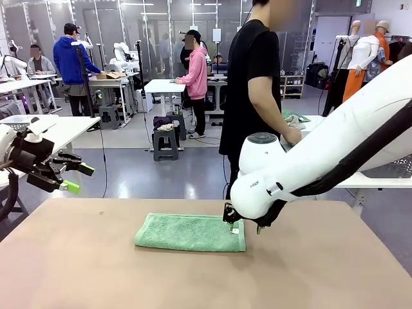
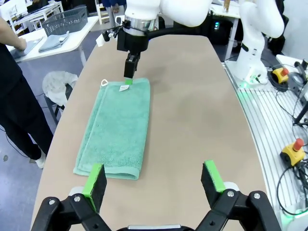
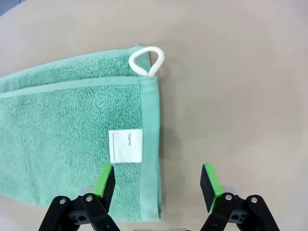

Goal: Fold the towels and place them in the basket.
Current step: When a person lays out a Towel with hook on the table, fold it in half twice.

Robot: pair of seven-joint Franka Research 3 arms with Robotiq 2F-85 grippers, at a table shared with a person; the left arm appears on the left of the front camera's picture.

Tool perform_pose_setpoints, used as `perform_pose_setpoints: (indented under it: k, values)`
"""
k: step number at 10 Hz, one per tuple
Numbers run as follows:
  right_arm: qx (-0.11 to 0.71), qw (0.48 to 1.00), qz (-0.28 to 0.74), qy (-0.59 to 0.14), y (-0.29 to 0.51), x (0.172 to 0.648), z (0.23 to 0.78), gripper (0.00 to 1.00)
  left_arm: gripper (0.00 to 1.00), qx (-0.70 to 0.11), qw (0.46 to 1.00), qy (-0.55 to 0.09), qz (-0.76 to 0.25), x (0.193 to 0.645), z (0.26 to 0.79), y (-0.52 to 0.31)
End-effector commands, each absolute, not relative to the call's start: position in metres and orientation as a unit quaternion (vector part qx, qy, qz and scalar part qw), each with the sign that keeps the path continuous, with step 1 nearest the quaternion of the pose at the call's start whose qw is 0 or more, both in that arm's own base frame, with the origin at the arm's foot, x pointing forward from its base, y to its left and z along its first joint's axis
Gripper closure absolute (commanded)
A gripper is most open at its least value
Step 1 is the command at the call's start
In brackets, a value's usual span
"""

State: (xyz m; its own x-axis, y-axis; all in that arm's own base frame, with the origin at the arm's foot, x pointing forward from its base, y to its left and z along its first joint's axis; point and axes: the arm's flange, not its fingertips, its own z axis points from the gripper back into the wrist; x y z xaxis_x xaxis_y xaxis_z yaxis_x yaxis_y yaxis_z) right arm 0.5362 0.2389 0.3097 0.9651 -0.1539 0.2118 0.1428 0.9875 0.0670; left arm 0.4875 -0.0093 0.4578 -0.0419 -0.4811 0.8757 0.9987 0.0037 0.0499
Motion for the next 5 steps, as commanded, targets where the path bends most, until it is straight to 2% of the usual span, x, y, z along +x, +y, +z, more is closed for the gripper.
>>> perform_pose_setpoints:
  k: [1, 5]
  values:
    - [0.01, 0.986, -0.105, -0.128, 0.2541, 0.5481, 0.2974, 0.1, 0.0, -0.34, 0.602, -0.378, -0.616, 0.4859, 0.4586, -0.0095]
    - [0.006, 0.986, -0.109, -0.123, 0.2637, 0.5556, 0.289, 0.1, 0.0, -0.34, 0.602, -0.378, -0.616, 0.4859, 0.4586, -0.0095]
